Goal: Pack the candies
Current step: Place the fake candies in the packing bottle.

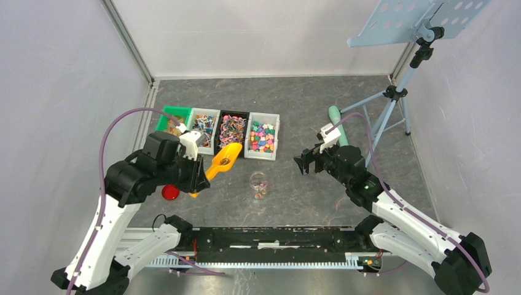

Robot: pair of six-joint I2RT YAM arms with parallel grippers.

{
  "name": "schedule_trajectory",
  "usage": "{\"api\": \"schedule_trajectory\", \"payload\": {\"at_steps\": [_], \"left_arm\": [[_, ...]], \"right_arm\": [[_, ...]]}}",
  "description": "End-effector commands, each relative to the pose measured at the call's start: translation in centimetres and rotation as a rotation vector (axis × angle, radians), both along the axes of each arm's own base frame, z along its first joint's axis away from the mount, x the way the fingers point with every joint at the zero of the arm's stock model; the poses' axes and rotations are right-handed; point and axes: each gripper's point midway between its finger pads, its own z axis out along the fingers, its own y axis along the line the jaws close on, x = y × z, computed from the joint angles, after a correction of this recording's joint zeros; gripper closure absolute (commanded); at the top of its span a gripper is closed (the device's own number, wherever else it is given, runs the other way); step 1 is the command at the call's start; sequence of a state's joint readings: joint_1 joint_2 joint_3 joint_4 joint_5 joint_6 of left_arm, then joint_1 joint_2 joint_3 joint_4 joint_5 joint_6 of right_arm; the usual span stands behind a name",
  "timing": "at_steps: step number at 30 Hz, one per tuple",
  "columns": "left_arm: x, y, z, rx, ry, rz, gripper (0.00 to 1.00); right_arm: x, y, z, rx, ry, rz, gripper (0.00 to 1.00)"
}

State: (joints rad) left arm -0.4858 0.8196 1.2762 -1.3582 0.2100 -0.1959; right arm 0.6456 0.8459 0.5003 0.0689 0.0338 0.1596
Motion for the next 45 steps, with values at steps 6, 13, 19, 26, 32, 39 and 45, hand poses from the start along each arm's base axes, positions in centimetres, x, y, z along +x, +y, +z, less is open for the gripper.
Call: {"api": "schedule_trajectory", "payload": {"at_steps": [6,13,19,26,32,39,45], "left_arm": [[0.6,-1.2,0.4,0.032,-0.014,-0.077,0.98],[-0.2,-2.0,0.2,0.035,-0.002,-0.143,0.98],[-1.0,-2.9,-0.1,0.024,0.017,-0.215,0.98],[-1.8,-3.5,-0.7,0.025,0.055,-0.258,0.98],[-2.5,-3.3,-0.5,0.037,0.085,-0.264,0.98],[-3.4,-3.4,-1.3,0.059,0.150,-0.285,0.98],[-3.4,-3.5,-1.6,0.072,0.163,-0.295,0.98]], "right_arm": [[0.4,-0.2,1.2,0.013,-0.059,-0.009,0.02],[0.4,-0.2,0.8,0.010,-0.058,-0.007,0.02],[0.5,-0.3,1.0,0.000,-0.069,-0.006,0.02],[0.5,-0.4,1.1,-0.007,-0.074,-0.008,0.02],[0.3,-0.6,1.2,-0.010,-0.080,-0.011,0.02],[0.2,-0.6,0.9,-0.006,-0.076,-0.007,0.02],[0.1,-0.5,1.0,-0.002,-0.078,-0.002,0.02]]}}
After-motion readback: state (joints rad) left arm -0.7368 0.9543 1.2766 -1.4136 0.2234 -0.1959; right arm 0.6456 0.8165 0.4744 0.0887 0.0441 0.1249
